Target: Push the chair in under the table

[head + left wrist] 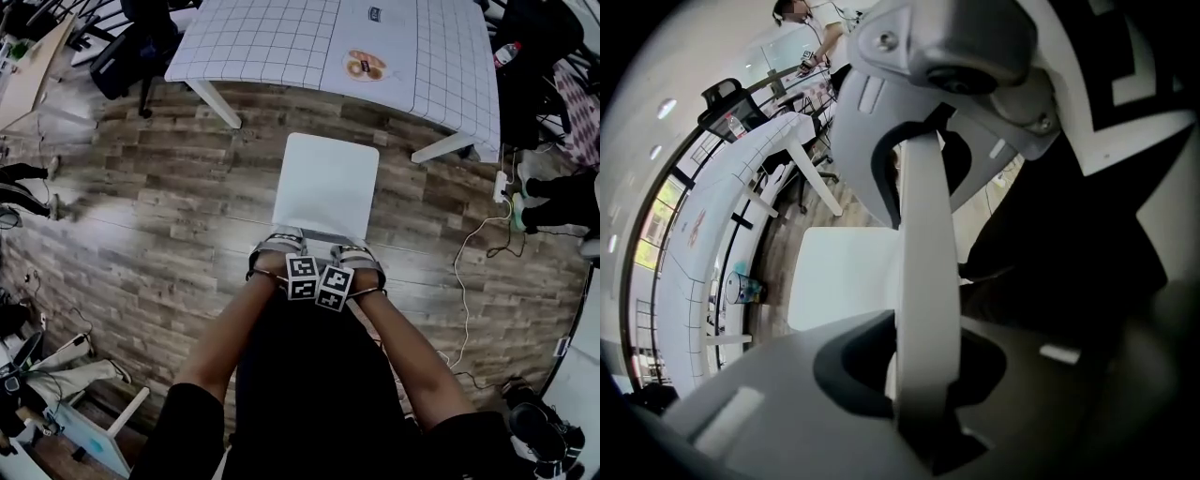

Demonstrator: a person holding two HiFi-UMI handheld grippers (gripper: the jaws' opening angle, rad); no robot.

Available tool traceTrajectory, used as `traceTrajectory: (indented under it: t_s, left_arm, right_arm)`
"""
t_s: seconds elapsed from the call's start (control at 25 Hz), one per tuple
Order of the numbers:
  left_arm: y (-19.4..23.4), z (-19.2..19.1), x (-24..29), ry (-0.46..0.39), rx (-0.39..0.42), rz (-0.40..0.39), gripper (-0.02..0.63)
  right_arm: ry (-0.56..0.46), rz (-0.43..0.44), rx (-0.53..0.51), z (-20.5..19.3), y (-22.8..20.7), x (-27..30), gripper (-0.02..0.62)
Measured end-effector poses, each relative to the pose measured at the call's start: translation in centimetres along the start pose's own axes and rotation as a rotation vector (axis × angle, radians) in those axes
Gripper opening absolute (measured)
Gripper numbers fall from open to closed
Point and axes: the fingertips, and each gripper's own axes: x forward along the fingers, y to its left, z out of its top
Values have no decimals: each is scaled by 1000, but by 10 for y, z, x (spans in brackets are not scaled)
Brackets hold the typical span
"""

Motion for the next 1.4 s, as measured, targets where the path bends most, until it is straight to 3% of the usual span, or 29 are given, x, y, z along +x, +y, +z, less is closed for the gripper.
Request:
traceTrajectory:
  t_s: [0.32, 0.88, 1.28, 1.4]
  left_arm:
    - [52, 1, 2, -22, -51, -60, 86]
    - [144, -3, -2, -44, 17, -61, 81]
    - [165, -22, -23, -50, 31, -50, 81]
    - [189, -10, -11, -49, 28, -68, 80]
  right_arm:
    - [10, 9, -16, -8, -52, 9, 87]
    - [68, 31, 44, -15, -143, 14, 84]
    - [68, 14, 43, 5, -166, 2, 84]
    - [63, 31, 40, -11, -188, 13, 83]
